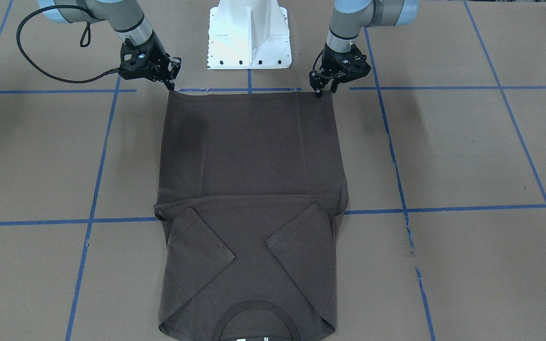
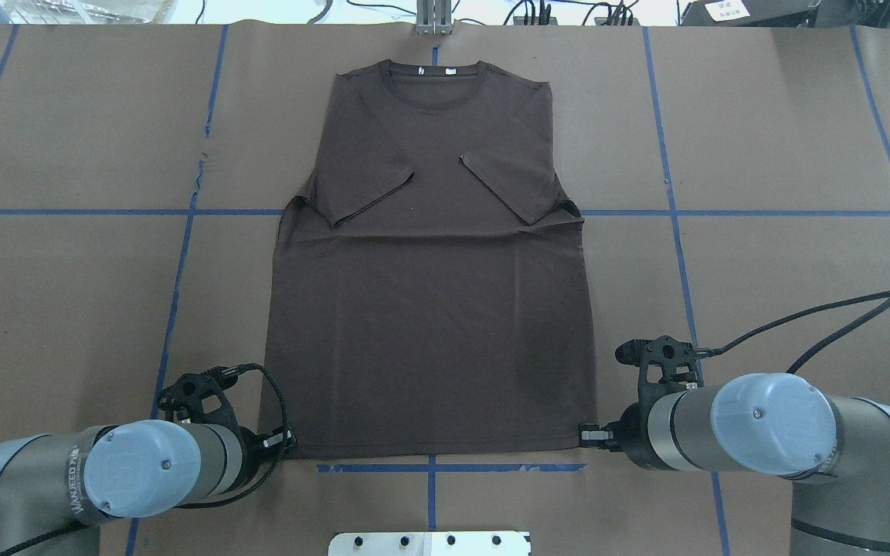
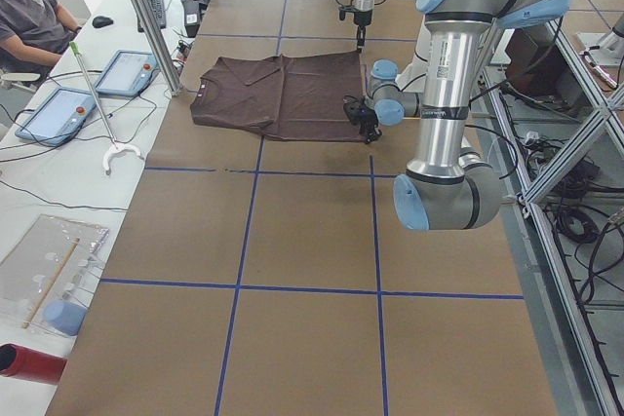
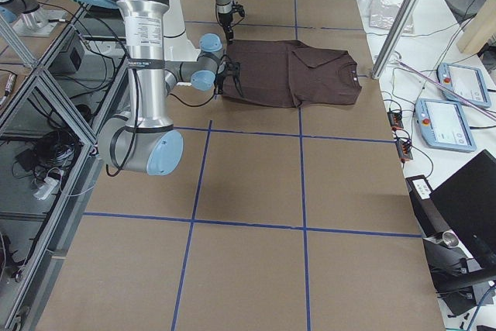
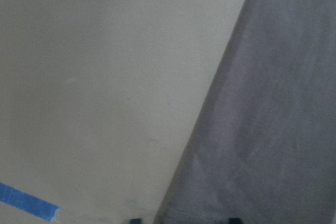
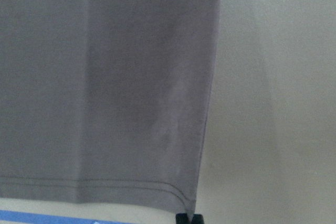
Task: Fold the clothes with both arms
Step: 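Grasp the hem corners nearest the robot with both grippers, then lift the hem and fold it up toward the collar with both grippers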
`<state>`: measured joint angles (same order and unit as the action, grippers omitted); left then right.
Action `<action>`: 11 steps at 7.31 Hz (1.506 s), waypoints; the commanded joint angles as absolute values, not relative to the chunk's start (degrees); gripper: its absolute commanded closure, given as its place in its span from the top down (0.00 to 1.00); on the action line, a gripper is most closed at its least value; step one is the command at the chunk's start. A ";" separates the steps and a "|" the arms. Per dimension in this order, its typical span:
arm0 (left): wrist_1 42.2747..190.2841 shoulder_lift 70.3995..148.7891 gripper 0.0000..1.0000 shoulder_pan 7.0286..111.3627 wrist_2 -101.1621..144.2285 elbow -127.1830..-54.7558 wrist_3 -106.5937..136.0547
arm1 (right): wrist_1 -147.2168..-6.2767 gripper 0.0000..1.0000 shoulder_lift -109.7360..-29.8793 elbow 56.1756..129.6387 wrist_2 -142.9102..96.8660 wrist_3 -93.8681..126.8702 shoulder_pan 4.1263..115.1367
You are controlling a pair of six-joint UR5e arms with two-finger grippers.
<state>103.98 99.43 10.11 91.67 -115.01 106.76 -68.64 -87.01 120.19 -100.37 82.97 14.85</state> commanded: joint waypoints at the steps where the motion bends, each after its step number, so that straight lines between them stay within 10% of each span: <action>1: 103.89 99.49 0.00 10.11 91.76 -115.22 106.79 | -68.64 0.00 -87.10 120.15 -100.46 82.97 14.85; 11: 87.89 98.00 0.00 2.28 93.25 -138.60 105.82 | -68.29 0.00 -94.85 132.11 -120.23 82.10 21.33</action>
